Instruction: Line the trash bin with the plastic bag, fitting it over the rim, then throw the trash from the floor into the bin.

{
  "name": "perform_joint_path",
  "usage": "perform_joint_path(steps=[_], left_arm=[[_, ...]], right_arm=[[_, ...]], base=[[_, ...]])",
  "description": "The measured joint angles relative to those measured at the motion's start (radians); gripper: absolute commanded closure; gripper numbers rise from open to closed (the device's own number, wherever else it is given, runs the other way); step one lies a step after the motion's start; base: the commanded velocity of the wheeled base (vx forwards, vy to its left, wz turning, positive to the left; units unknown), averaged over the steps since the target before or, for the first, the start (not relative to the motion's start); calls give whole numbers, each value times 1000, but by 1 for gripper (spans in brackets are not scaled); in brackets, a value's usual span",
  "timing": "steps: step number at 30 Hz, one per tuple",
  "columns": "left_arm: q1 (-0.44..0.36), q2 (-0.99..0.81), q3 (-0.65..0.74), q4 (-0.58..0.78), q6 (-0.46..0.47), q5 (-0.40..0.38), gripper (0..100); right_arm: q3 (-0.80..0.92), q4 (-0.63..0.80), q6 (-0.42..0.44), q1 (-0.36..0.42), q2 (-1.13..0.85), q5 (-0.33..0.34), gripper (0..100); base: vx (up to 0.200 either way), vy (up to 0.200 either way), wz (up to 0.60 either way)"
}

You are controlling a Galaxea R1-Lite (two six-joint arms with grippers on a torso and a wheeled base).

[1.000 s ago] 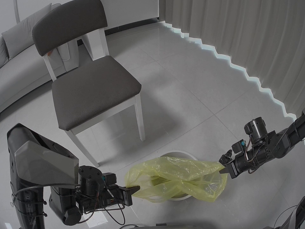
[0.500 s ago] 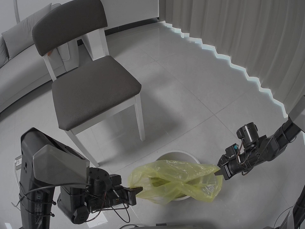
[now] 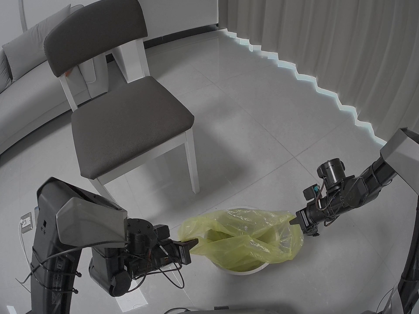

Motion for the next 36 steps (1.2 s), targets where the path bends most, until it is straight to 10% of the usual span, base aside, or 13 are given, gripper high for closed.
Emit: perform_joint_path(steps=[20, 36], left_arm=[[-108, -262, 359, 0, -17, 2, 100], [-112, -135, 244, 0, -8, -1, 100]], right_arm=[[313, 109, -57, -16, -292, -3, 100], [285, 8, -62, -22, -156, 2, 100]], base=[[0, 0, 0], [0, 0, 0]])
